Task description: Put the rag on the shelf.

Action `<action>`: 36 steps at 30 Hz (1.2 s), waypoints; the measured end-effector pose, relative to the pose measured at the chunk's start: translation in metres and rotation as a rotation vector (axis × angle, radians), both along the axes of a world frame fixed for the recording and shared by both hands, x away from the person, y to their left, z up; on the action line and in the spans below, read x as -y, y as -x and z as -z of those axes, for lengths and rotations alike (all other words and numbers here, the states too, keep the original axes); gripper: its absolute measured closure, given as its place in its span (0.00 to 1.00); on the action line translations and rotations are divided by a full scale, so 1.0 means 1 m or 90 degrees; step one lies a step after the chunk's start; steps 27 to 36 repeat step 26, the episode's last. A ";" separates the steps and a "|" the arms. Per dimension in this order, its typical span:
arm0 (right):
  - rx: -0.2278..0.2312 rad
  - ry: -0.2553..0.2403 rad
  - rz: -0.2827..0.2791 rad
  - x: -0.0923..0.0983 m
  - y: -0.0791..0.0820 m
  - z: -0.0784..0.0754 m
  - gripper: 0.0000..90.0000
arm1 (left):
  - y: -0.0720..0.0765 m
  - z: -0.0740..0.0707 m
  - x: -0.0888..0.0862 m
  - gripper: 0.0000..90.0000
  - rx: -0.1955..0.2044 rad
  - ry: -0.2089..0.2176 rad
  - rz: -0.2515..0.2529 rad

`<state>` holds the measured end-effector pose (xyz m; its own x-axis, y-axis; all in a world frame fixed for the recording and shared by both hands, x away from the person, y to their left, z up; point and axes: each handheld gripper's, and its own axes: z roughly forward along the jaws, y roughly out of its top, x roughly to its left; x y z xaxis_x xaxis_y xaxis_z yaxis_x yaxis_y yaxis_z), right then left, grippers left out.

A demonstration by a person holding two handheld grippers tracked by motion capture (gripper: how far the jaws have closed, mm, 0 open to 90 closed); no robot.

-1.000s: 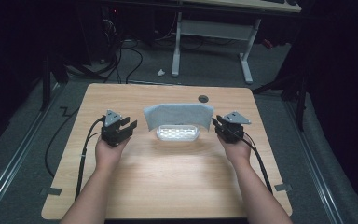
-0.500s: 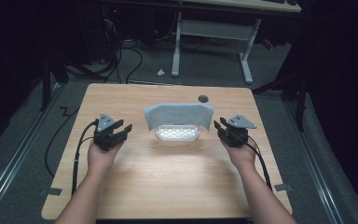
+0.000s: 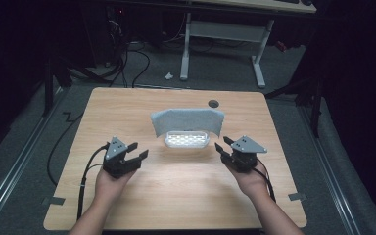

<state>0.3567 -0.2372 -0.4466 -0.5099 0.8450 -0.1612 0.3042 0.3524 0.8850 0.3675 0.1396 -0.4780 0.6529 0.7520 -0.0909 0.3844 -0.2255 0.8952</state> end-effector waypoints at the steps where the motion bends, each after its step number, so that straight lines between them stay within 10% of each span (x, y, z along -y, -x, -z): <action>1: -0.002 0.001 -0.003 -0.002 0.005 0.001 0.65 | 0.006 0.002 0.005 0.53 -0.007 0.001 0.013; 6: -0.024 0.005 -0.020 -0.014 0.033 0.014 0.65 | 0.040 0.017 0.036 0.52 -0.047 -0.012 0.084; 11: -0.077 -0.001 -0.019 -0.025 0.061 0.044 0.60 | 0.074 0.037 0.054 0.49 -0.026 -0.081 0.120; 14: -0.115 0.029 -0.023 -0.032 0.077 0.066 0.59 | 0.076 0.042 0.059 0.48 -0.076 -0.094 0.135; 16: -0.076 0.079 -0.037 -0.035 0.080 0.067 0.59 | 0.074 0.042 0.059 0.48 -0.084 -0.089 0.135; 36: -0.106 0.062 -0.040 -0.030 0.072 0.072 0.58 | 0.070 0.049 0.058 0.48 -0.097 -0.090 0.136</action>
